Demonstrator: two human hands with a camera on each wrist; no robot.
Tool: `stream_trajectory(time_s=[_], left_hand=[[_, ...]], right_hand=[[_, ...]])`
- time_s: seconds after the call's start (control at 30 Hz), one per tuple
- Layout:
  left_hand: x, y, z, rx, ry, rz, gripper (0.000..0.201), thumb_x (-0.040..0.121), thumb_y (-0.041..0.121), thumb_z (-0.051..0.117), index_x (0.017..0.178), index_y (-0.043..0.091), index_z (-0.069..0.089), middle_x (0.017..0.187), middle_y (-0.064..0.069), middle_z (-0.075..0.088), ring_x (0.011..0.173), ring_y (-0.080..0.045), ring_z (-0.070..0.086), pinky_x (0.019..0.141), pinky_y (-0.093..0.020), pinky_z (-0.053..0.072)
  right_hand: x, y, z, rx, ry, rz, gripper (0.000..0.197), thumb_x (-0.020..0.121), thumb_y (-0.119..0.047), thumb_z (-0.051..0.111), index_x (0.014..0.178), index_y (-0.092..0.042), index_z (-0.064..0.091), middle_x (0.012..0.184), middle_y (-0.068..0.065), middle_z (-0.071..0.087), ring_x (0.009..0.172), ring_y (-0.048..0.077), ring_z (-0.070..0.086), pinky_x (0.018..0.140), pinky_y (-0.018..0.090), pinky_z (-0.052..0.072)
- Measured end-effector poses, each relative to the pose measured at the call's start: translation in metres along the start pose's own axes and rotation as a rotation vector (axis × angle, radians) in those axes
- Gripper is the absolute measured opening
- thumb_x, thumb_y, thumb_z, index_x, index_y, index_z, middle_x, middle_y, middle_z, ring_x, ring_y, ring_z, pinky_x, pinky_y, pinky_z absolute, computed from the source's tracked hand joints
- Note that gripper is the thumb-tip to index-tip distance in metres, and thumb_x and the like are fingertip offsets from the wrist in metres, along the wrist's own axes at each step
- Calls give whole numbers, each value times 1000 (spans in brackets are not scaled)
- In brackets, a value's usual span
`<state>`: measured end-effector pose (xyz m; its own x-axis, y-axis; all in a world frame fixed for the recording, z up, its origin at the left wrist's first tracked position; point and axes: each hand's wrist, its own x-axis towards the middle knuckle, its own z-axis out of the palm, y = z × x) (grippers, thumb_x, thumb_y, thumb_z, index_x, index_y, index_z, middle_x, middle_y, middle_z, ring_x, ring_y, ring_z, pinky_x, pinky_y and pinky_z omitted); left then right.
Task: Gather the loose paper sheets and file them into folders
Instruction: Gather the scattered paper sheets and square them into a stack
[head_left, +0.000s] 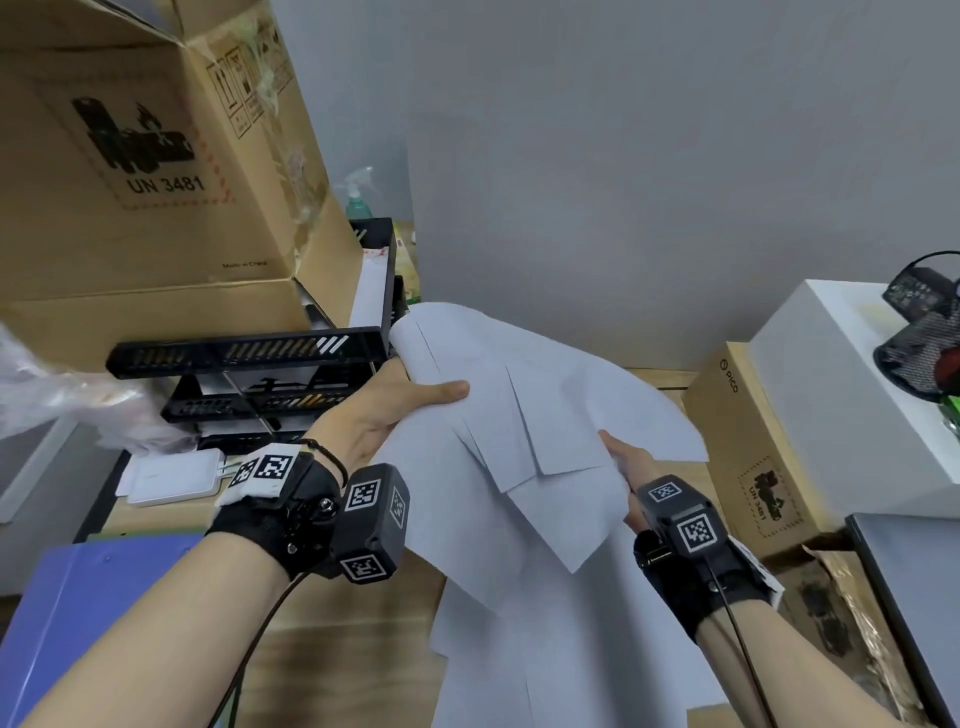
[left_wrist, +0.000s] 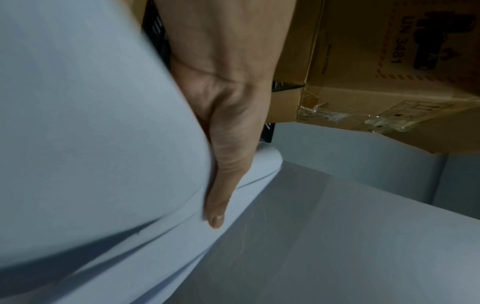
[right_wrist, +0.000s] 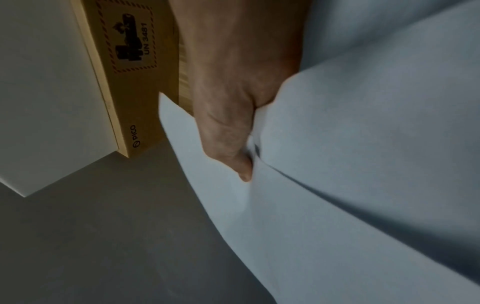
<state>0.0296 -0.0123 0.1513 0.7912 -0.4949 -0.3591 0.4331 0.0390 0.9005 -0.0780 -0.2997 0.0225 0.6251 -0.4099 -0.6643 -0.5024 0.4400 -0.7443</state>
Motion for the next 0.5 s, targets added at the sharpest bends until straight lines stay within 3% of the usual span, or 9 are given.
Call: stream_trajectory(time_s=[0.1,0.17,0.2,0.23,0.3,0.33,0.37,0.43,0.5], left_hand=[[-1,-1,-9,38,2,-22,39,83,1,71,120,9,63,115,-11,71,101,-27,70,79,-36,60],[1,1,-15,37,53,-10,40,86,4,68,125,6,61,117,-14,70,105,-30,68,82,-37,59],[2,3,-18,40,75,10,38,88,5,66,126,5,61,117,-14,70,106,-31,68,82,-36,60],[3,5,-20,49,82,33,35,90,7,64,126,5,61,116,-14,70,107,-31,67,81,-35,60],[2,13,-19,72,43,51,33,93,11,62,125,5,61,116,-13,70,107,-30,67,80,-33,60],[1,17,-17,95,-1,56,32,94,12,61,125,3,60,116,-14,70,105,-30,68,79,-33,59],[0,22,-13,131,-59,60,32,94,14,61,124,1,59,115,-13,70,103,-29,67,80,-32,59],[-2,33,-3,184,-202,80,36,91,16,64,124,3,59,114,-9,70,104,-24,67,81,-30,58],[-7,45,8,100,-352,97,46,80,16,73,123,7,58,111,-4,72,100,-18,69,78,-28,57]], right_hand=[[17,7,-21,34,8,-8,84,55,-56,87,117,-2,67,118,12,68,112,35,62,108,51,40],[-6,0,-24,130,46,30,67,87,-50,65,133,-3,53,136,6,54,133,30,43,115,47,31],[-15,-4,-28,141,106,9,59,97,-41,51,141,-2,44,139,6,48,134,28,41,115,44,31],[-17,-4,-34,142,168,-31,48,101,-33,45,139,-3,44,134,6,49,129,25,45,111,42,36],[-28,-4,-32,133,213,-65,12,99,-24,50,103,-13,54,103,1,54,101,21,53,87,35,47],[-17,1,-38,93,253,-107,16,92,-18,60,83,-18,46,85,0,50,84,22,53,75,35,48],[-15,2,-33,14,258,-53,32,84,-12,68,74,-18,38,74,2,46,72,24,51,68,38,48],[-5,3,-31,-91,201,7,30,78,-8,69,75,-10,39,69,13,47,70,30,53,73,46,51],[-20,-2,-24,-174,220,-75,27,79,-22,66,88,0,54,84,25,57,75,32,61,78,45,51]])
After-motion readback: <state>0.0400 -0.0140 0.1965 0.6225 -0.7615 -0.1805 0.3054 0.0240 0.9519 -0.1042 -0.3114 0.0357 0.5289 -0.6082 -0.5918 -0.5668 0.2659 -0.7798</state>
